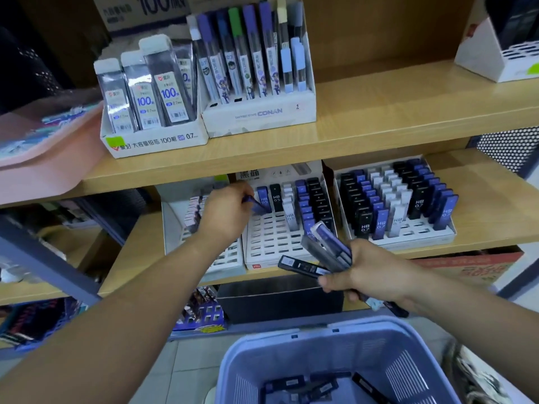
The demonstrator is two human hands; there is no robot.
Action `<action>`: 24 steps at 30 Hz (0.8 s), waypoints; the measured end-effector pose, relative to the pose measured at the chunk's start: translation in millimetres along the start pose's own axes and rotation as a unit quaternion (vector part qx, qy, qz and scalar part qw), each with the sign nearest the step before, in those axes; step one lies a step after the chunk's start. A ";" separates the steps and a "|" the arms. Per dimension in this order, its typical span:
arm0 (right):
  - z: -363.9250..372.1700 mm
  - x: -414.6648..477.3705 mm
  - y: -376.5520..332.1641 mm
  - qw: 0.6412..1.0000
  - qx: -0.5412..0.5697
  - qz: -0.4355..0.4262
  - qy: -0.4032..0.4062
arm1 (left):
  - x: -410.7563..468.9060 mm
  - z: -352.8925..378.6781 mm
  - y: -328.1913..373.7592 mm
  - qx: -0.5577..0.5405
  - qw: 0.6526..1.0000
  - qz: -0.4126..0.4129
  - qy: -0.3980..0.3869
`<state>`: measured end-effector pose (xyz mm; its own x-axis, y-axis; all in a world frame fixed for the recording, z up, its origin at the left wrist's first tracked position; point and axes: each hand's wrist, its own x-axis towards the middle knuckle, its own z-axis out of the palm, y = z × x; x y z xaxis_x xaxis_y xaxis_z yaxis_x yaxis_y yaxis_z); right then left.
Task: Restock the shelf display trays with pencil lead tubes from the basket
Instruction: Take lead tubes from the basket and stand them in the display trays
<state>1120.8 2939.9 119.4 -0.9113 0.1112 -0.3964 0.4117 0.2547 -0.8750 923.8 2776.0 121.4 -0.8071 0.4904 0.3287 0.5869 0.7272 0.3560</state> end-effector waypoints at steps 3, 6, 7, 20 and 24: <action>-1.7 5.6 -5.8 1.000 0.022 -0.014 -0.006 | 9.6 13.5 -3.4 0.030 0.999 0.025 -0.012; -1.0 9.3 -7.8 1.000 0.019 -0.013 -0.012 | 13.2 21.5 -3.1 0.100 0.993 0.045 -0.037; 0.0 10.2 -8.3 1.000 0.022 -0.010 -0.015 | 13.6 23.2 -1.8 0.118 0.991 0.056 -0.041; 1.8 11.0 -10.7 0.997 0.080 0.000 -0.008 | 30.2 17.1 4.2 0.097 0.987 0.031 -0.122; -0.1 10.7 -8.1 0.994 0.107 0.016 0.000 | 37.5 25.1 4.6 0.137 0.987 0.018 -0.085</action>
<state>1107.7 2939.1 122.3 -0.8975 0.1158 -0.4255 0.4323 0.0407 -0.9008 894.6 2809.7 113.4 -0.7984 0.5755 0.1770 0.5953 0.7985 0.0891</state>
